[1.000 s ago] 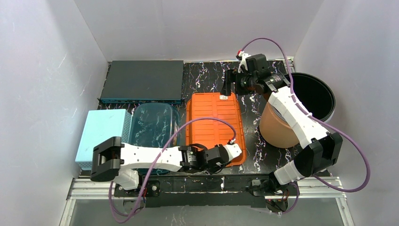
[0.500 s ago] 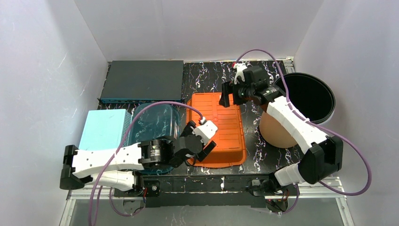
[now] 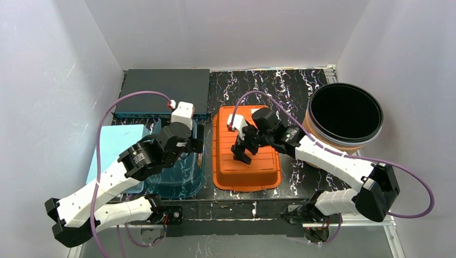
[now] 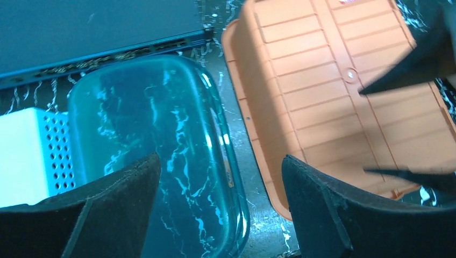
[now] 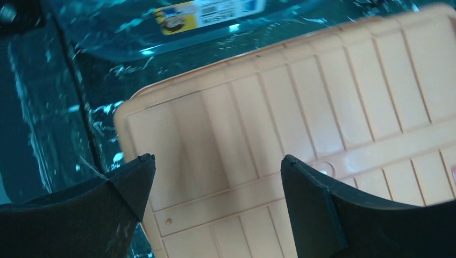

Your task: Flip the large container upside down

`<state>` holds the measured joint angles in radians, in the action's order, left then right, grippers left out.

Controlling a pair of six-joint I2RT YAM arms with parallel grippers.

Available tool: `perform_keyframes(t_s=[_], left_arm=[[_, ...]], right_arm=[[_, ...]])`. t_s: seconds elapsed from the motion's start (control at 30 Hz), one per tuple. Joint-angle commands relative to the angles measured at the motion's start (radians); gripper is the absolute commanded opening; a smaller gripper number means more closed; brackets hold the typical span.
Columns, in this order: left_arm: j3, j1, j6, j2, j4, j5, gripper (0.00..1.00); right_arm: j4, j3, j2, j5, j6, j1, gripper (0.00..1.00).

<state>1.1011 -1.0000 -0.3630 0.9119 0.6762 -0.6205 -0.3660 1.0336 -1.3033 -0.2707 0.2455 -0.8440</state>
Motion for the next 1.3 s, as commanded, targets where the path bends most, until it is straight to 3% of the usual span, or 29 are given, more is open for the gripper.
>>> perform_keyframes(t_s=[0.0, 0.17, 0.33, 0.47, 0.7, 0.97, 1.27], left_arm=[[0.050, 0.093, -0.095, -0.009, 0.133, -0.011, 0.83], [0.045, 0.239, -0.136, -0.021, 0.155, 0.079, 0.92], [0.044, 0.357, -0.164, -0.008, 0.168, 0.192, 0.93], [0.027, 0.379, -0.177, -0.033, 0.142, 0.224, 0.94], [0.009, 0.387, -0.188, -0.055, 0.132, 0.247, 0.94], [-0.008, 0.388, -0.177, -0.088, 0.103, 0.251, 0.96], [-0.027, 0.388, -0.178, -0.103, 0.103, 0.246, 0.96]], right_arm=[[0.039, -0.035, 0.071, -0.162, 0.283, -0.070, 0.95], [-0.046, -0.041, 0.049, -0.150, 0.384, -0.173, 0.97], [-0.016, -0.056, 0.019, -0.113, 0.397, -0.287, 0.98], [0.064, -0.095, 0.005, 0.045, 0.398, -0.342, 0.98], [0.289, -0.191, -0.007, 0.301, 0.425, -0.334, 0.99], [0.344, -0.113, -0.158, 0.396, 0.263, -0.227, 0.99], [0.318, -0.045, -0.253, 0.375, 0.083, -0.097, 0.96]])
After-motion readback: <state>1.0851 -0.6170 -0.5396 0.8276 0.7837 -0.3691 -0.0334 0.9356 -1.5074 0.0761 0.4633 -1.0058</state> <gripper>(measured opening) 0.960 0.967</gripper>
